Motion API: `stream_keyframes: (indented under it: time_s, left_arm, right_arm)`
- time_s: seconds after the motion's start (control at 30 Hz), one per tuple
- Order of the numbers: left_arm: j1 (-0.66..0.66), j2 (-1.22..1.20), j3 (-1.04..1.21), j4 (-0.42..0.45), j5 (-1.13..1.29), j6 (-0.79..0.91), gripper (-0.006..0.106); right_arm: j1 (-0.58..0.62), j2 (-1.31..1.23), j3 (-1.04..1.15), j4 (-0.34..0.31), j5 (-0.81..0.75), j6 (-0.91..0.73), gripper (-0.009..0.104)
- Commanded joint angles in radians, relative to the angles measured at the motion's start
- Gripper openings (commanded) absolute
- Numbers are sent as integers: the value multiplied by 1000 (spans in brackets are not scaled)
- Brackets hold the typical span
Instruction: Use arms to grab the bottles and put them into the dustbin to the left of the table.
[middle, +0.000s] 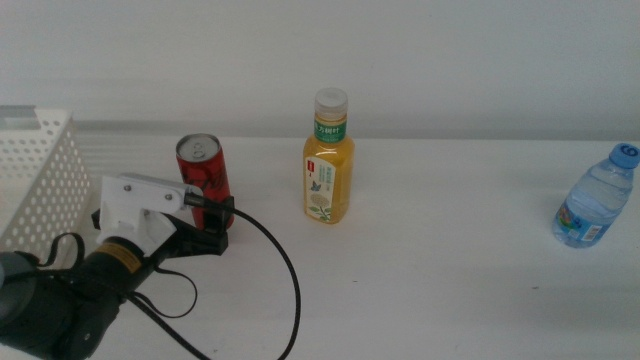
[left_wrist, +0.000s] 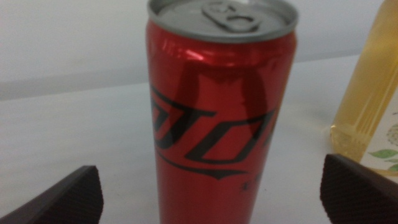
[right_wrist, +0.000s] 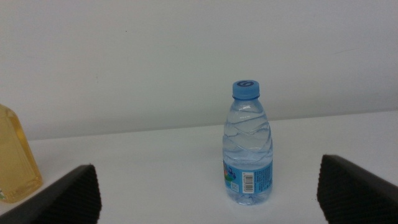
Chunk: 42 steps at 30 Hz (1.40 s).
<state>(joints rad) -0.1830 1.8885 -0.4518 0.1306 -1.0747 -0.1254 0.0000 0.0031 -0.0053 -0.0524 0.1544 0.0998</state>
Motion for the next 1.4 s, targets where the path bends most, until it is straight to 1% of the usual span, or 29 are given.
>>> stream_keyframes:
  time_s: [0.0, 0.8, 1.13, 1.2, 1.27, 1.33, 1.37]
  left_arm:
    - [-7, 19, -19, -8, 13, -11, 94]
    - [-7, 183, -199, 10, 11, -33, 94]
    - [-7, 217, -231, 10, -11, -33, 94]
    - [-7, 217, -235, 10, -12, -33, 90]
    - [-7, 217, -235, 20, -8, -19, 81]
    - [-7, 217, -235, 25, -3, -10, 67]
    - [-7, 217, -235, 25, 3, -10, 57]
  right_arm:
    - [1, -39, 44, -12, -10, -3, 93]
    - [1, -39, 44, -12, -10, -3, 93]
    - [1, -39, 44, -12, -10, -3, 93]
    - [1, -39, 44, -12, -10, -3, 93]
    - [1, -39, 44, -12, -10, -3, 93]
    - [1, -39, 44, -12, -10, -3, 93]
    - [1, -39, 44, -12, -10, -3, 93]
